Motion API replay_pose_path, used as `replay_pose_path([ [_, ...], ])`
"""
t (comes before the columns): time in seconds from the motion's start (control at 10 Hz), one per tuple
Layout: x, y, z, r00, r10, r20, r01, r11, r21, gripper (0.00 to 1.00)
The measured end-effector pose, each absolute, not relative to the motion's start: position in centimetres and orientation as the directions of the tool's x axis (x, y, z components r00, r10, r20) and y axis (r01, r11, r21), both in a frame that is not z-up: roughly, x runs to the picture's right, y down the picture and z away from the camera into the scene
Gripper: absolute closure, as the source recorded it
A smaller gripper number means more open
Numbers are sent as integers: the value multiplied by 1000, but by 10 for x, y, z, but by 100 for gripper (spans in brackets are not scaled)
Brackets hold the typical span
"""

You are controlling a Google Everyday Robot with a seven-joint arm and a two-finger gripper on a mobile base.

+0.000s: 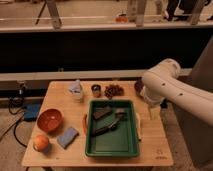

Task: Place eraser in red bowl

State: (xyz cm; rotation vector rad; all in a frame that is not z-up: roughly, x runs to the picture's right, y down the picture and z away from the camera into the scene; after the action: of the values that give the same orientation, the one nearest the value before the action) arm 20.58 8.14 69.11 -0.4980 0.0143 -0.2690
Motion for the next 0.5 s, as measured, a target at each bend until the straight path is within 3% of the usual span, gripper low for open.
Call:
replay_pose_path([
  [0.5,182,73,691,932,-351,91,353,823,-444,20],
])
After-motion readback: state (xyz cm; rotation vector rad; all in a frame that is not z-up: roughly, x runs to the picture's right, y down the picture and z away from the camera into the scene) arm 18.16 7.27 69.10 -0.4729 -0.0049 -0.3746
